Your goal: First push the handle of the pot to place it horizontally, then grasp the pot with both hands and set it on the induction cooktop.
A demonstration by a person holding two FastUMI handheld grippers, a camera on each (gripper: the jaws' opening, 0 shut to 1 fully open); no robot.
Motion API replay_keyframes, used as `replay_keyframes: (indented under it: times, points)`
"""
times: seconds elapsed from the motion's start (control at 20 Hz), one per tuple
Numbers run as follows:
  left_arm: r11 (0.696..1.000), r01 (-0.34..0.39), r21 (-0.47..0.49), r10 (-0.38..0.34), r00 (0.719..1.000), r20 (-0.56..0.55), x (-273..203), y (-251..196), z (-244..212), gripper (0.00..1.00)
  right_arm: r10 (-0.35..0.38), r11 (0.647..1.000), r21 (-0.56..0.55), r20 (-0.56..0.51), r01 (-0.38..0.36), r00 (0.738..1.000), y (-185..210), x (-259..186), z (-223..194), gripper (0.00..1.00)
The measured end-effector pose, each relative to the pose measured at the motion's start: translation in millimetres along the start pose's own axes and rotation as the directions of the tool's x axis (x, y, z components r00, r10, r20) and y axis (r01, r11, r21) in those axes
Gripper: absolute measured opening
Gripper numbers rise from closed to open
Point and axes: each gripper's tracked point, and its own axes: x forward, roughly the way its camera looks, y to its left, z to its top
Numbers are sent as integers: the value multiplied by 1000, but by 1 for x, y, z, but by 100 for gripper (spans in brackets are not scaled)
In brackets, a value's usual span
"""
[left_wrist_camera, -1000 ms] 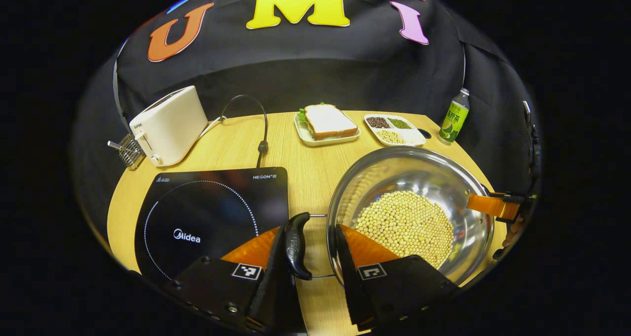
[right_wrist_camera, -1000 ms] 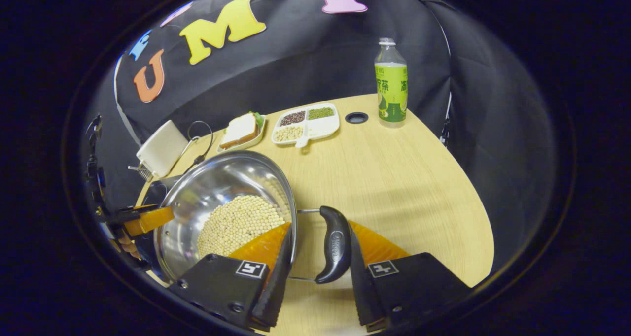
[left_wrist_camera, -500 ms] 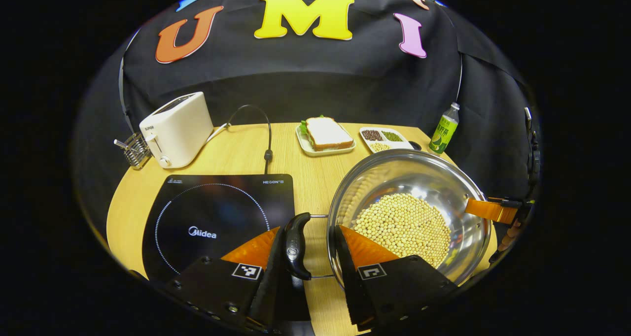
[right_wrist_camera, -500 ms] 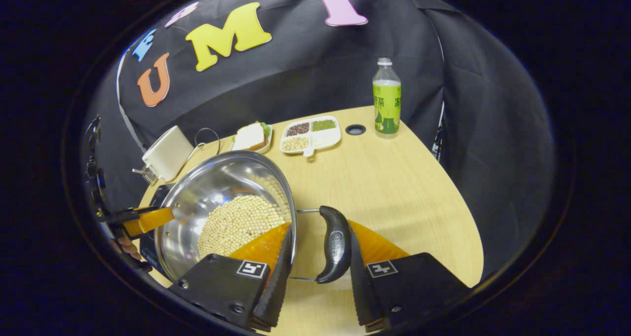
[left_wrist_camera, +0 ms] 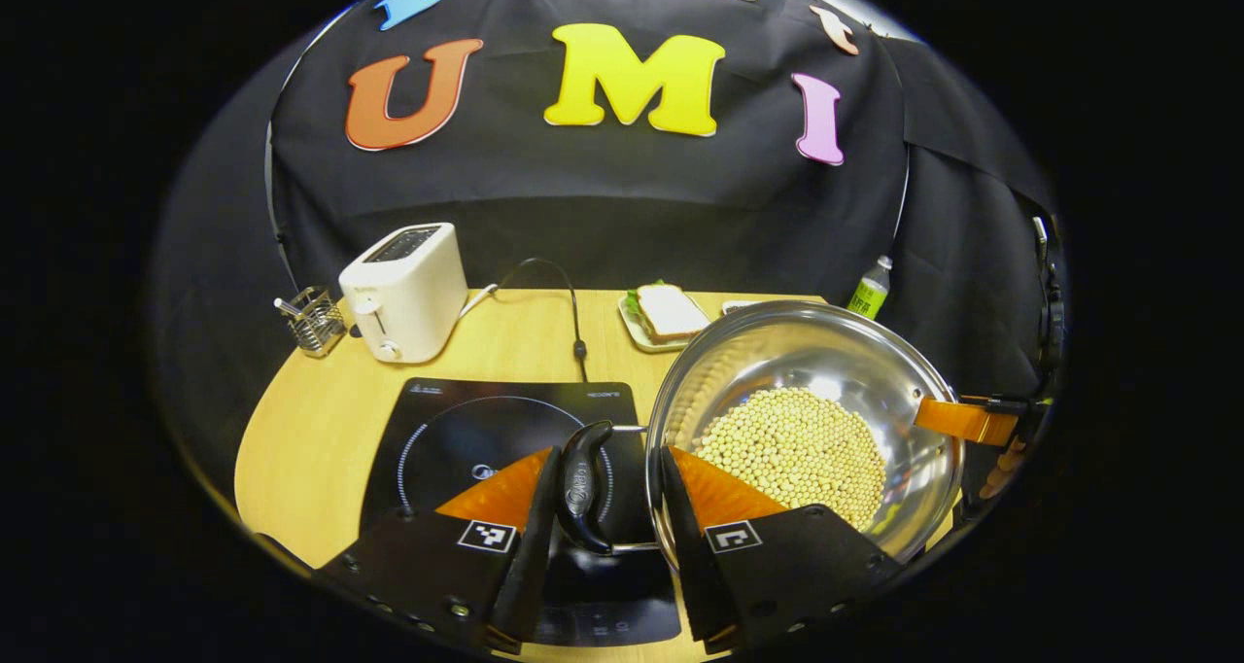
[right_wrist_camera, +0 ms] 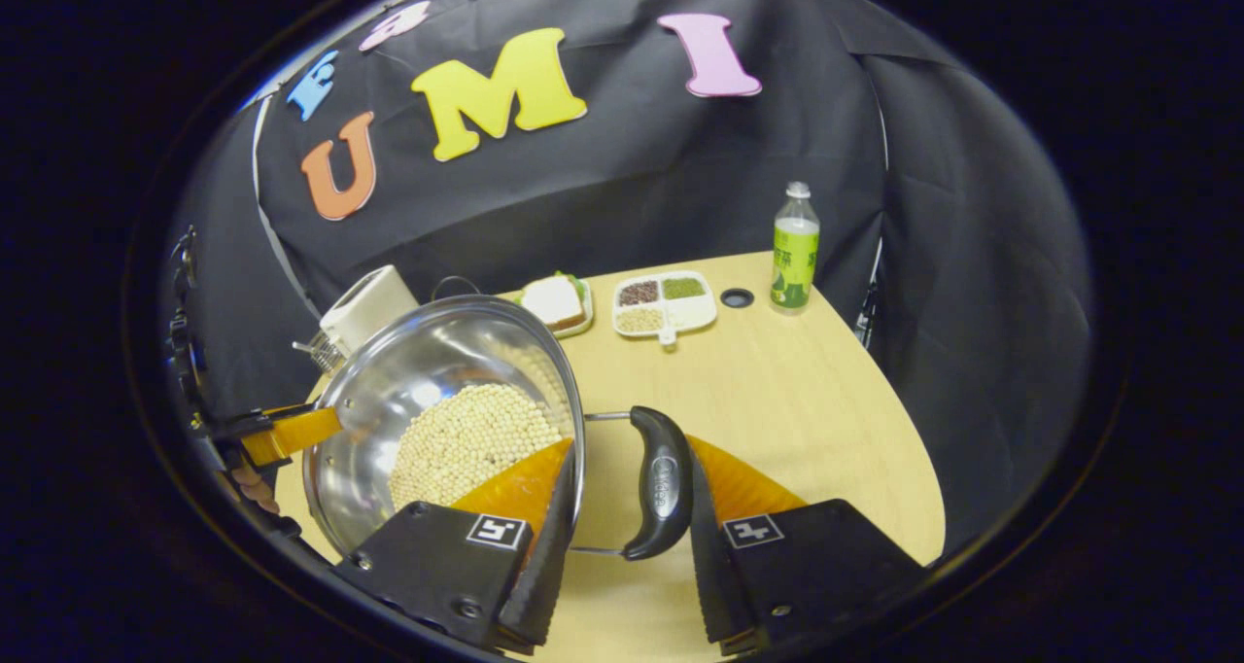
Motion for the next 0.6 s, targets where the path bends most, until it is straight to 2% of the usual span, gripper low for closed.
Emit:
replay_keyframes:
  times: [0.3, 0.6]
  points:
    - [999, -38, -30, 39, 999, 32, -35, 61, 11, 56, 38, 999, -26, 9, -38, 999, 72, -9, 6, 59]
    - [993, -95, -70, 99, 993, 61, -51, 132, 15, 55, 90, 993, -74, 14, -88, 996, 143, 6, 7, 59]
